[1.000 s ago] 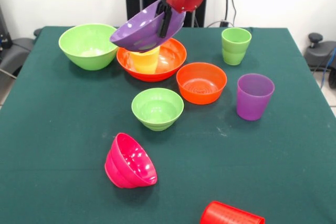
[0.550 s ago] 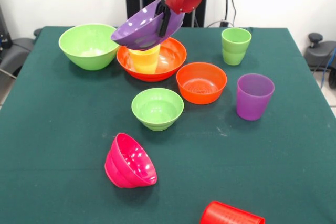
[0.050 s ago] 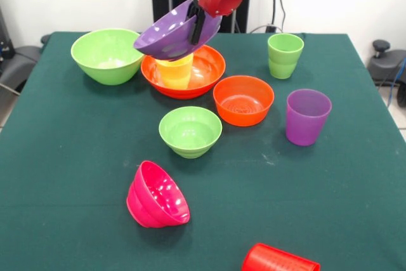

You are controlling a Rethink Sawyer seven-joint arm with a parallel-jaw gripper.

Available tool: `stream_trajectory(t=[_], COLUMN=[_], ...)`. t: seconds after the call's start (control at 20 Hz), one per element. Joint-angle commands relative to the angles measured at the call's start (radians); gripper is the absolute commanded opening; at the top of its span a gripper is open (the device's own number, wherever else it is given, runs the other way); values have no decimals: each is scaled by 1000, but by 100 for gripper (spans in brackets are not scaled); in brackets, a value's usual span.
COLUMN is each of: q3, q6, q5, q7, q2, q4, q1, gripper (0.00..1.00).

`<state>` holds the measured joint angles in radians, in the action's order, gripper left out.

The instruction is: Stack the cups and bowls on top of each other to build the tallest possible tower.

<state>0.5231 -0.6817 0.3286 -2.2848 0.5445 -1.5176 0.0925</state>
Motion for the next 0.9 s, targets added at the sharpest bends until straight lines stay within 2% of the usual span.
stream_trajectory(t=[0.05, 0.55, 0.9], q3=[-32, 42, 36], q6=[-32, -102, -76], q5=[-70, -111, -105], q7=[-117, -77, -98], q2=[-51, -15, -35], q4=[-37, -38, -36], q1=[20, 37, 39], gripper=[0, 0, 0])
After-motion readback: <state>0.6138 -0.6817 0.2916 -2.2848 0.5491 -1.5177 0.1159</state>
